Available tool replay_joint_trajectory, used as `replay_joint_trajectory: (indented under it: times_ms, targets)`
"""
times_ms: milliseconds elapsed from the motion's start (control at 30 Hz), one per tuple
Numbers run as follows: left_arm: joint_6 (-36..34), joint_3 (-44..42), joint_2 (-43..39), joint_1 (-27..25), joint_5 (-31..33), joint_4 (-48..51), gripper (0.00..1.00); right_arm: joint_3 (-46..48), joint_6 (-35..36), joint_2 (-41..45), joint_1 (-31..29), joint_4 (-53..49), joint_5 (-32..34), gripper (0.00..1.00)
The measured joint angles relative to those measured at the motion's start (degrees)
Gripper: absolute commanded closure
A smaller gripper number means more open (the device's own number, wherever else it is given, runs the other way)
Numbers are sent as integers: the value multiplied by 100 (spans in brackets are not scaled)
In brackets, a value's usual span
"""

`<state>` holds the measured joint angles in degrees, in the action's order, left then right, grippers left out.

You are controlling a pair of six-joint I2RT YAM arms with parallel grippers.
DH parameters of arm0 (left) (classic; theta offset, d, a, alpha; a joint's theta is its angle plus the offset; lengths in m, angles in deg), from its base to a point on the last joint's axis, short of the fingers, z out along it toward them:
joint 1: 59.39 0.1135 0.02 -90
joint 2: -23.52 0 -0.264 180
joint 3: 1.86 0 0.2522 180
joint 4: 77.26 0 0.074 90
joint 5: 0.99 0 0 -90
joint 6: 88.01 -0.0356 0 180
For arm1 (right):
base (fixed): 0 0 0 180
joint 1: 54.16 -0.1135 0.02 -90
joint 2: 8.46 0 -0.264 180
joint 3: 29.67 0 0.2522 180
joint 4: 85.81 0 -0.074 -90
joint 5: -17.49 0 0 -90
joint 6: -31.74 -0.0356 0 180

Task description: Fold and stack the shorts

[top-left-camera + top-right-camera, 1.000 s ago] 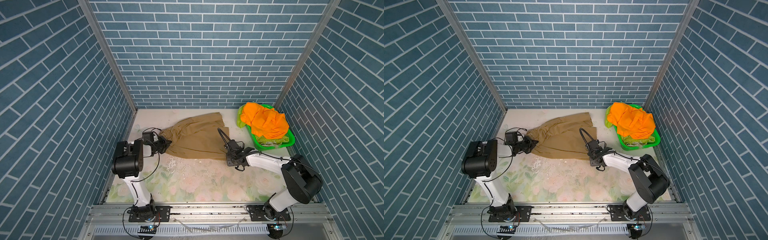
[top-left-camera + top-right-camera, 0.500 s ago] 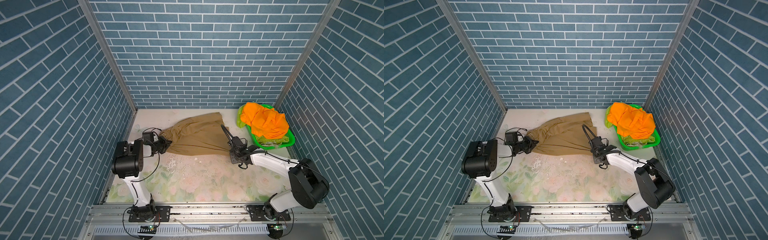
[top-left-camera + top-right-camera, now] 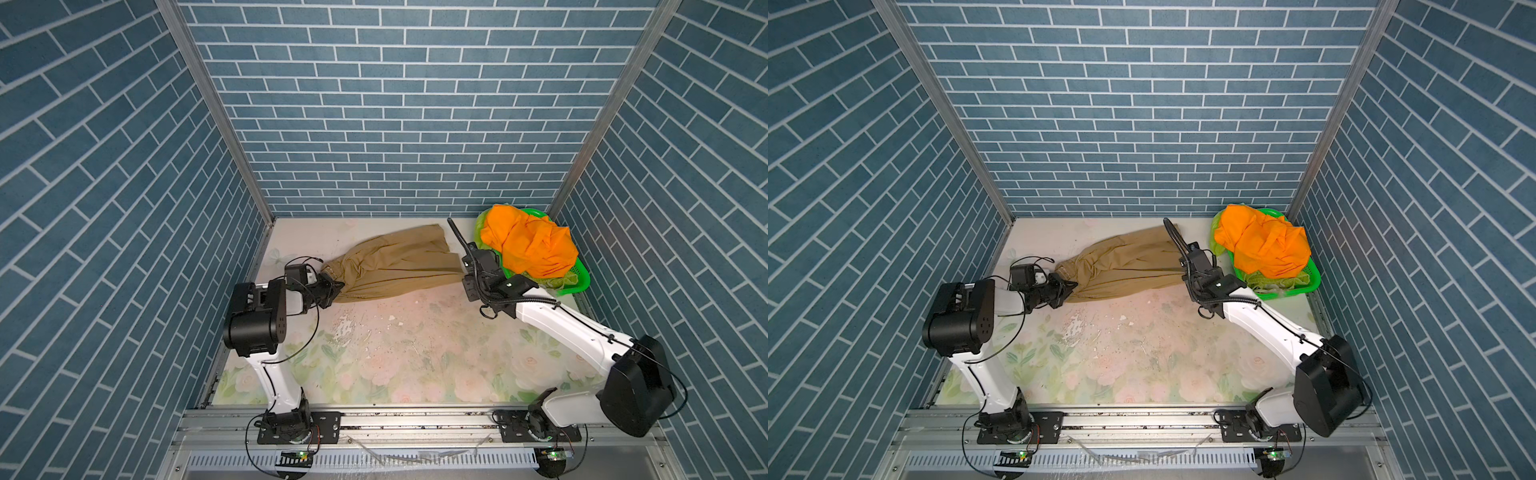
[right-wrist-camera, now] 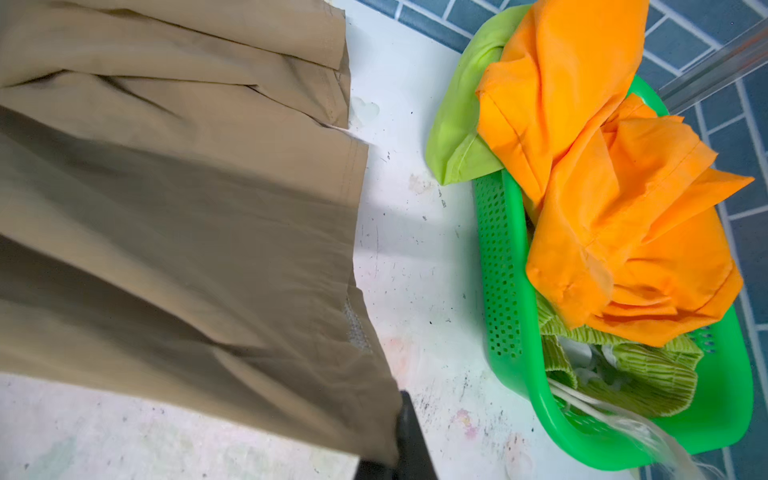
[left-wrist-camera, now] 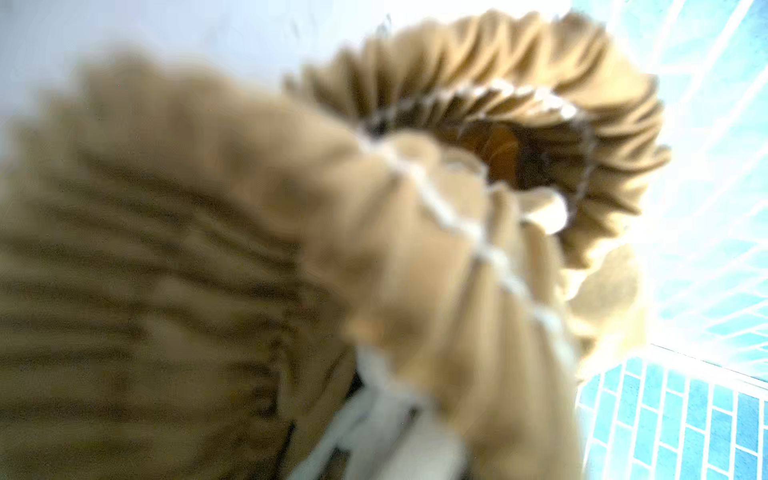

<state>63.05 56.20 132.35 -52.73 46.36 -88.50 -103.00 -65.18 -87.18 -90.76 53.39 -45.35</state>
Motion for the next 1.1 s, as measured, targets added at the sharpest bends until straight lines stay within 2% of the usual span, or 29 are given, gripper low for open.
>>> replay_joint_trajectory:
  times_ms: [67, 133, 267, 367, 433, 500, 533, 700, 800, 900, 933, 1033, 1100]
  targets:
    - [0, 0, 28, 9, -17, -24, 100, 13, 81, -44, 15, -107, -234, 84]
    - [0, 0, 44, 22, -39, -44, 100, 68, 101, -116, 46, -247, -590, 69]
    - [-2, 2, 44, 31, -37, -44, 100, 358, 66, -155, 96, -555, -1071, 60]
    - [-4, 2, 44, 31, -37, -42, 100, 459, -136, -151, 177, -828, -1198, 40]
    - [-4, 2, 44, 31, -37, -42, 100, 457, -365, -109, 367, -914, -1279, 18]
    - [-4, 2, 44, 31, -37, -39, 100, 457, -560, -70, 590, -922, -1386, 2]
    - [-4, 2, 44, 31, -37, -39, 100, 457, -682, -66, 695, -916, -1462, 2]
    - [-4, 2, 42, 31, -37, -37, 100, 450, -1320, -411, 966, -704, -2146, 3]
    - [-4, 2, 42, 31, -37, -33, 100, 758, -1694, -522, 964, -160, -2706, 12]
    - [-2, 2, 42, 31, -39, -35, 100, 1032, -1915, -625, 960, 205, -3036, 25]
    - [0, 2, 42, 31, -42, -35, 100, 1078, -1961, -675, 962, 319, -3086, 34]
    - [20, 2, 42, 31, -50, -37, 100, 1091, -1978, -802, 962, 595, -3226, 70]
    - [37, 2, 42, 37, -57, -39, 100, 1104, -1976, -802, 962, 791, -3381, 84]
